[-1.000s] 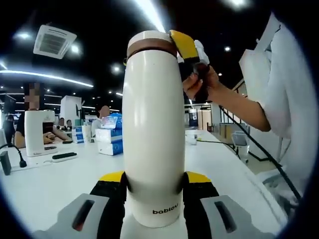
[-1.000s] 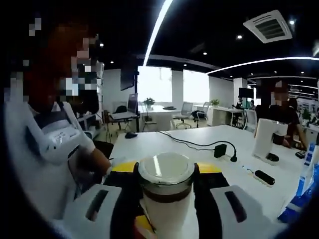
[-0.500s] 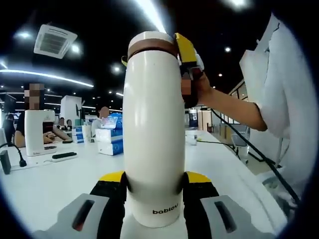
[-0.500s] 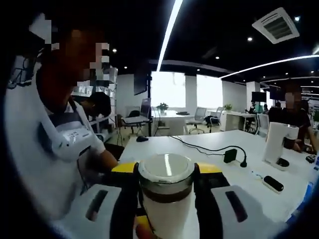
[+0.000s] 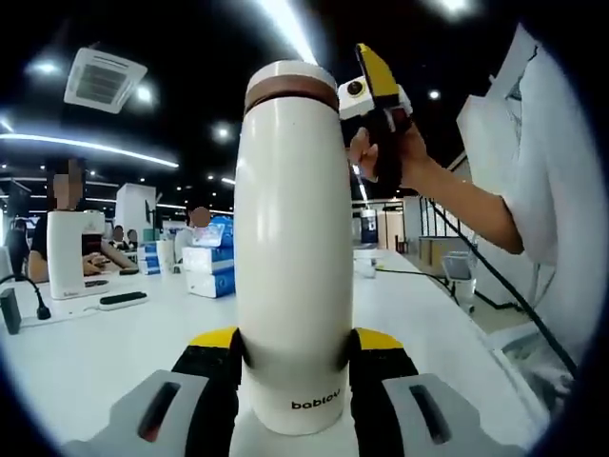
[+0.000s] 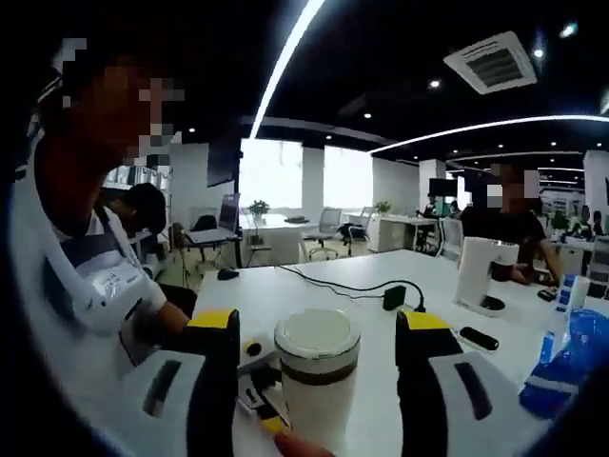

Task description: Grasp the water cup twist off the cup lid place the cup lid on the table

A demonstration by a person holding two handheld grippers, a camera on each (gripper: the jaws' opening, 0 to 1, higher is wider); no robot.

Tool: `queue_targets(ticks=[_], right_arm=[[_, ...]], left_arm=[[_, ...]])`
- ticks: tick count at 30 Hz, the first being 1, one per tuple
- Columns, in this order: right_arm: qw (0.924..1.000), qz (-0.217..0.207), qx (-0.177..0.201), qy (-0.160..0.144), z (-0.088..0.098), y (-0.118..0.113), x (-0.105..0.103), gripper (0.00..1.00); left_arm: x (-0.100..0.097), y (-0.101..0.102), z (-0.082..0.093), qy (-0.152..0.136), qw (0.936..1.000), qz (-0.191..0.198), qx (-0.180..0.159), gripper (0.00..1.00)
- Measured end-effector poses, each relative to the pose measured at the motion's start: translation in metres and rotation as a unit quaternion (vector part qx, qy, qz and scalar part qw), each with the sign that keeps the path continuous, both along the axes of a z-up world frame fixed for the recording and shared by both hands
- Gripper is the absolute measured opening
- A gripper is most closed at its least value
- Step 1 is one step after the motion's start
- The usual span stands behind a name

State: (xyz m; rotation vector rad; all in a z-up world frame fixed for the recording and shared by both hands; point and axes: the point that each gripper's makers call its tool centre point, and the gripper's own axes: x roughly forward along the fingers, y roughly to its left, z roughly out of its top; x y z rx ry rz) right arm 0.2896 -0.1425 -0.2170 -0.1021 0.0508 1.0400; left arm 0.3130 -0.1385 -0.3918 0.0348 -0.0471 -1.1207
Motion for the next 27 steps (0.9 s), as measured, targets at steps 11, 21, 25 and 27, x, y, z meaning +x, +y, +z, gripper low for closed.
queue_targets(ticks=[11, 21, 25, 27], right_arm=[[0.9781, -0.198, 0.052, -0.036, -0.003, -0.011, -0.044, 0.79], [0.9586, -0.279, 0.052, -0.024, -0.033, 0.006, -0.062, 0.81], [0.9584, -0.280, 0.048, -0.029, -0.035, 0.012, -0.059, 0.81], [0.9577, -0.282, 0.046, -0.030, -0.034, 0.011, -0.058, 0.80]], left_arm=[[-0.001, 0.001, 0.000, -0.003, 1.0000, 0.000, 0.001, 0.46], [-0.001, 0.002, -0.001, -0.002, 1.0000, 0.000, 0.001, 0.46], [-0.001, 0.002, -0.001, -0.003, 1.0000, 0.000, 0.002, 0.46], [-0.001, 0.002, -0.001, -0.003, 1.0000, 0.000, 0.002, 0.46]])
